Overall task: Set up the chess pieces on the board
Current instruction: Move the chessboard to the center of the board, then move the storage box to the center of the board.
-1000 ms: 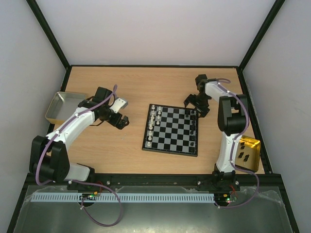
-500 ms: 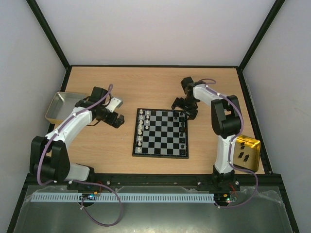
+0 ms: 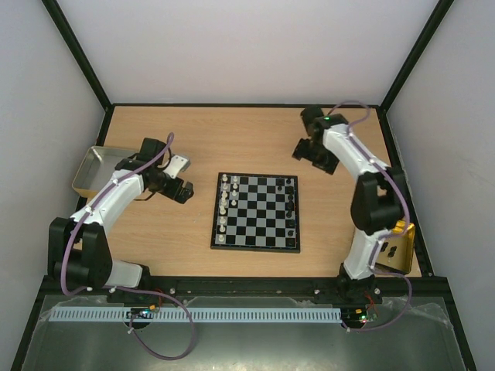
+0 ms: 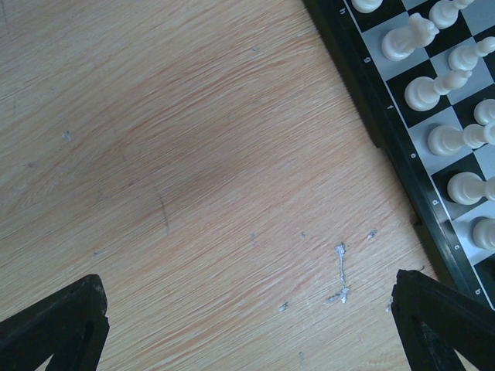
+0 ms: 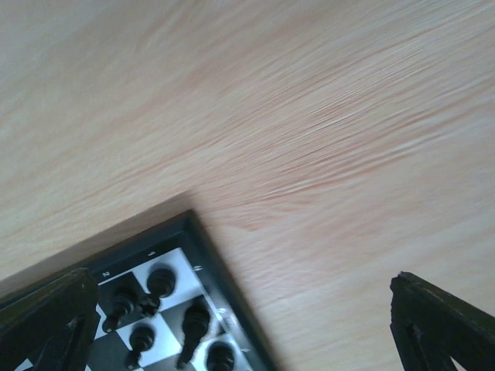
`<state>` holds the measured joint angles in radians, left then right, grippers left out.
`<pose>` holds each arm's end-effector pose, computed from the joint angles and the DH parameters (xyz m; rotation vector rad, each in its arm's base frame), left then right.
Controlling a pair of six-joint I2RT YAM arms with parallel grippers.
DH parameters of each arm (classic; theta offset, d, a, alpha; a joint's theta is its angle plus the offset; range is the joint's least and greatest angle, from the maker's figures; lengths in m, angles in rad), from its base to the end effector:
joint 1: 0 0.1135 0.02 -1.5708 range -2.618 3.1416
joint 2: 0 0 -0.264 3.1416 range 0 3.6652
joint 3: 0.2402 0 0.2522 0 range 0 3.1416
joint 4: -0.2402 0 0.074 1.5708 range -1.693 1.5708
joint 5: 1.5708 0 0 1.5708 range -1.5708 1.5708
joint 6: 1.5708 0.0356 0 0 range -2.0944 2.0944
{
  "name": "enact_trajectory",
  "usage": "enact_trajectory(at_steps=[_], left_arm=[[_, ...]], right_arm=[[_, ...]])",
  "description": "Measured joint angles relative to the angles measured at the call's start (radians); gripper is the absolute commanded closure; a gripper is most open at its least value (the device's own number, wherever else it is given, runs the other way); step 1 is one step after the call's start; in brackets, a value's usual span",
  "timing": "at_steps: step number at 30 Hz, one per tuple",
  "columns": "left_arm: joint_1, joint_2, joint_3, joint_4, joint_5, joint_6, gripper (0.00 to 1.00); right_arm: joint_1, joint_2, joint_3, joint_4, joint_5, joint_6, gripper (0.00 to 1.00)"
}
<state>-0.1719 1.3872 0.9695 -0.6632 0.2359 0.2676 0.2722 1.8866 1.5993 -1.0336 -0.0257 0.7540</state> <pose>0.2657 -0.0546 0.2327 0.6490 2.5483 -0.2797 0.3667 0.1033 0.2464 0.6942 2.8454 0.2134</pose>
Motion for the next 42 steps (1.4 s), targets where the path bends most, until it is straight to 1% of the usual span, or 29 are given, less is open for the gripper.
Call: enact_trajectory(at_steps=[3,9,14,17,19,22,29,34,42], left_arm=[[0.0,0.0,0.0,-0.001,0.012,0.0,0.01],[0.0,0.001,0.0,0.0,0.035,-0.004,0.01],[-0.003,0.008,0.0,0.0,0.053,-0.006,0.01],[-0.008,0.02,0.0,0.001,0.061,-0.006,0.01],[-0.013,0.028,0.0,0.0,0.063,-0.006,0.01],[-0.022,0.04,0.0,0.0,0.068,-0.006,0.0],[-0.035,0.043,0.0,0.0,0.071,-0.007,0.0],[-0.037,0.043,0.0,0.0,0.071,-0.007,0.01],[-0.037,0.057,0.0,0.001,0.071,-0.007,0.01]], right_arm=[[-0.052,-0.146,-0.052,-0.034,0.079,0.021,0.02],[-0.162,-0.404,-0.251,-0.129,0.168,0.072,0.02],[-0.2,-0.56,-0.449,-0.166,0.172,0.111,0.02],[-0.278,-0.626,-0.568,-0.161,0.143,0.107,0.02],[-0.326,-0.643,-0.625,-0.146,0.121,0.099,0.02],[-0.367,-0.645,-0.678,-0.1,0.086,0.076,0.02],[-0.38,-0.626,-0.736,0.035,-0.005,0.042,0.0],[-0.382,-0.584,-0.773,0.109,-0.055,0.018,0.03],[-0.373,-0.577,-0.81,0.156,-0.153,-0.011,0.13]])
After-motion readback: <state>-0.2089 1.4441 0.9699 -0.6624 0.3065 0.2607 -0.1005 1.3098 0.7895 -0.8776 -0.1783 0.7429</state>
